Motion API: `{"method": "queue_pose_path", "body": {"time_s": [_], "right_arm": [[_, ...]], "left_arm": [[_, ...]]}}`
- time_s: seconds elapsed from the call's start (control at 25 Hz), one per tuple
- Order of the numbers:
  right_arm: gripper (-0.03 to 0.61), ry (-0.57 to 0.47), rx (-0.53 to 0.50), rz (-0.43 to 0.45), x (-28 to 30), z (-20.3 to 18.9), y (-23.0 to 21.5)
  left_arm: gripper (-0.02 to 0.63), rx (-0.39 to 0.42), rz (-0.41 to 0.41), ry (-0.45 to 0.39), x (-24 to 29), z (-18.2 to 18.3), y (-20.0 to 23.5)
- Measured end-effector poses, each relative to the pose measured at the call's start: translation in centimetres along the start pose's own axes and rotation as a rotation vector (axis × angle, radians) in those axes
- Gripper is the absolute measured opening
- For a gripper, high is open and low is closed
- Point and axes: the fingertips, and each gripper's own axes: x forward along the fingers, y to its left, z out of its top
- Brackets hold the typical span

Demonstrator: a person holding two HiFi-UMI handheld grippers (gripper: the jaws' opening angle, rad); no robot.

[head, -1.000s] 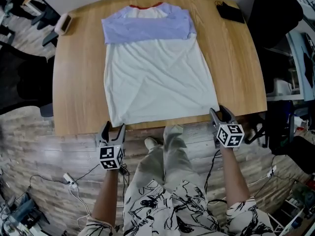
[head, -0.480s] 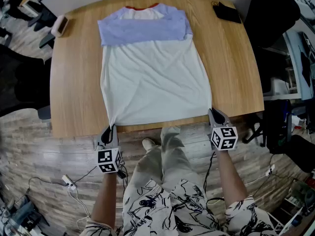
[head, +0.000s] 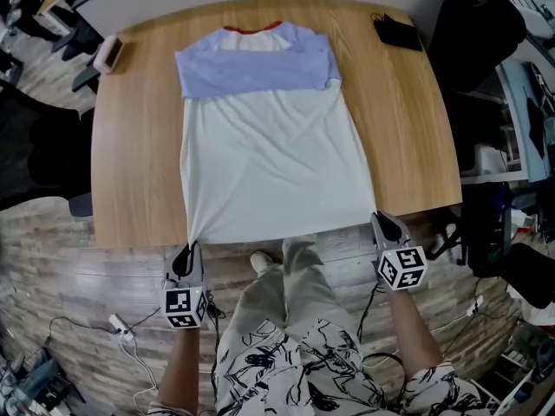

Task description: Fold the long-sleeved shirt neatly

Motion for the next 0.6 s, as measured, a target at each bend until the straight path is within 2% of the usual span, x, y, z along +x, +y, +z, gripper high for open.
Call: {"method": "queue_pose_path", "body": {"time_s": [0.32, 0.6], "right_arm": [[0.035, -0.023, 0.02, -0.003, -1.8, 0.6, 0.6], [0.034, -0.105, 0.03, 0.001, -2.3, 6.1, 0.6]], "left_arm": [[0.028, -0.005, -0.005, -0.039, -2.0, 1.5, -0.1], [0.028, -0.013, -0.021, -0.128, -2.0, 6.9, 0.8]]}}
